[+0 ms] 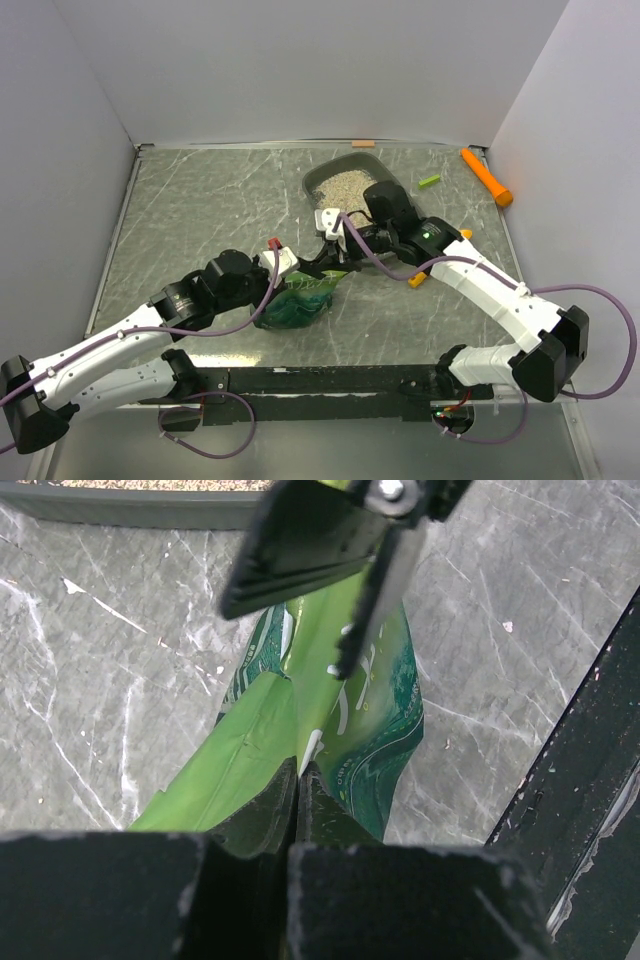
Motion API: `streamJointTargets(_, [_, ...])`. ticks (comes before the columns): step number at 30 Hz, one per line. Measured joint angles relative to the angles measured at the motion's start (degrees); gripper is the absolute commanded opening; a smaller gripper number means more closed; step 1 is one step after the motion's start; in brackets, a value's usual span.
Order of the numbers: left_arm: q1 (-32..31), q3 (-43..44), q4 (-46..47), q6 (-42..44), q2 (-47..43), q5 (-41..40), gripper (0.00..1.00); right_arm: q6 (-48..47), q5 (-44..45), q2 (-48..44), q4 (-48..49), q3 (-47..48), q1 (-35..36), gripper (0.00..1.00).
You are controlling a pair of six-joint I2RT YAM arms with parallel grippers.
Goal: Fill the litter box with clean litter
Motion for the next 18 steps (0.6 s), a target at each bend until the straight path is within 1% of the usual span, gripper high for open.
streamJointTargets(6, [0.00,0.00,0.02,-0.02,0.00,0.02,0.01,-1.38,0.00,1.49,2.01,0.00,-0.02,0.00])
streamJointTargets(11, [0.00,-0.22,0.09,-0.02,-0.09,-0.02,0.01,-2.43,-0.09,3.30,1.53,0.04,-0.04,0.00])
streamJointTargets(18, [0.00,-0.66,0.20,-0.04,-0.72,-0.04,0.01,-4.70,-0.11,3.48,-0.39,0.07,-0.04,0.00])
